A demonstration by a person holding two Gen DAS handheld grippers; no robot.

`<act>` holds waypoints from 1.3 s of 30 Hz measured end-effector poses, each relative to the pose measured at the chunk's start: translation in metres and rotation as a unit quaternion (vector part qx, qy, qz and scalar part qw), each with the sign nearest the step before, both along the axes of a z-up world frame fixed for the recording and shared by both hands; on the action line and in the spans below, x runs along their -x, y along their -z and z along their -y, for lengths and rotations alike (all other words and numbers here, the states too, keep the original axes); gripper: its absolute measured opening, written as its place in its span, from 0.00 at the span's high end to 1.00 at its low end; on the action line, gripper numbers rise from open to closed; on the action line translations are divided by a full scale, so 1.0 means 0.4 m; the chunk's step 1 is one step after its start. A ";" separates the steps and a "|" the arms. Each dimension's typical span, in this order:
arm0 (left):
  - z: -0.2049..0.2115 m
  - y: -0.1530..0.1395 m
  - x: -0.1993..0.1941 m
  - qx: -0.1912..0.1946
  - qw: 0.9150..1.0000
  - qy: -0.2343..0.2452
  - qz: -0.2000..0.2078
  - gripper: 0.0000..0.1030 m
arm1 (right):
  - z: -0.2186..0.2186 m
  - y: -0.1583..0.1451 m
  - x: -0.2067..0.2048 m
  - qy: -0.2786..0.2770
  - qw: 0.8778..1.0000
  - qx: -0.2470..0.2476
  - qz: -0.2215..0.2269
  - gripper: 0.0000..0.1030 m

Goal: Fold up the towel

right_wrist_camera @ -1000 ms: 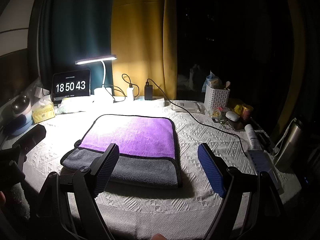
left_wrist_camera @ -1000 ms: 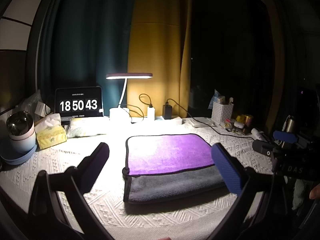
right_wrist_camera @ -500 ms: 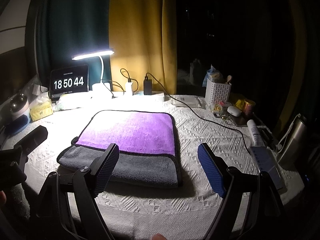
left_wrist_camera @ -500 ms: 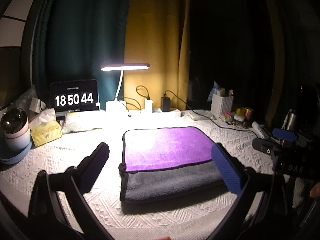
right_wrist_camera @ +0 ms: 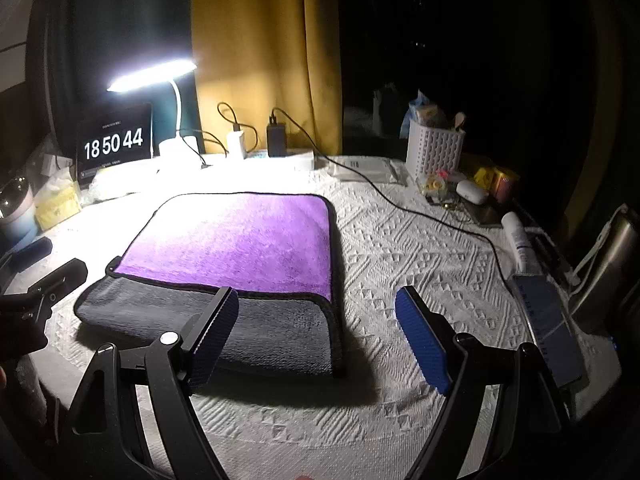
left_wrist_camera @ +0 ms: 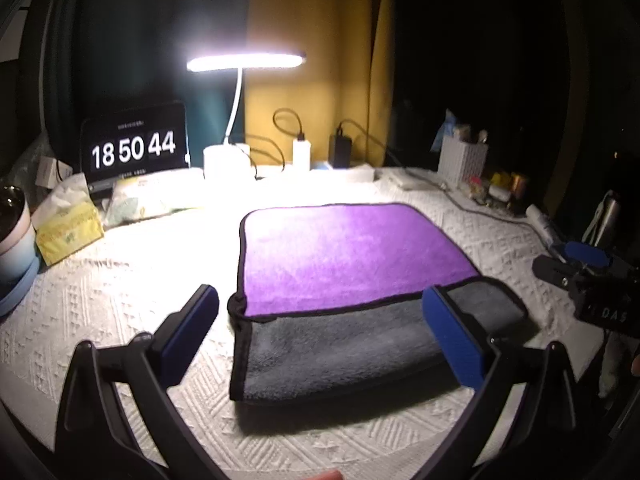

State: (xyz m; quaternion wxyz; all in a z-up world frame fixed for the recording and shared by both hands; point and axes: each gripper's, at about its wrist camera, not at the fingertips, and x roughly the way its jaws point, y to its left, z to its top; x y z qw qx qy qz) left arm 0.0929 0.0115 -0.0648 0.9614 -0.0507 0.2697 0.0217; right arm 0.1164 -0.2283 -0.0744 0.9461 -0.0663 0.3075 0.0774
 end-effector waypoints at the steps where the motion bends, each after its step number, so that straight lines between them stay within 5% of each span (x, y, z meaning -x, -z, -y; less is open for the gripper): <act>1: 0.000 0.007 -0.008 0.001 1.000 -0.001 -0.006 0.01 | 0.002 0.004 -0.008 0.000 1.000 0.000 -0.003 0.19; 11: -0.028 0.066 -0.077 0.013 0.998 -0.016 -0.055 0.02 | 0.055 0.085 -0.113 -0.004 0.998 -0.017 -0.068 0.34; 23: -0.085 0.125 -0.105 0.026 0.992 -0.049 -0.110 0.33 | 0.016 0.157 -0.185 -0.048 0.989 -0.010 -0.140 0.69; 39: -0.093 0.164 -0.108 0.033 0.986 -0.060 -0.149 0.83 | -0.006 0.169 -0.168 -0.066 0.990 0.010 -0.126 0.95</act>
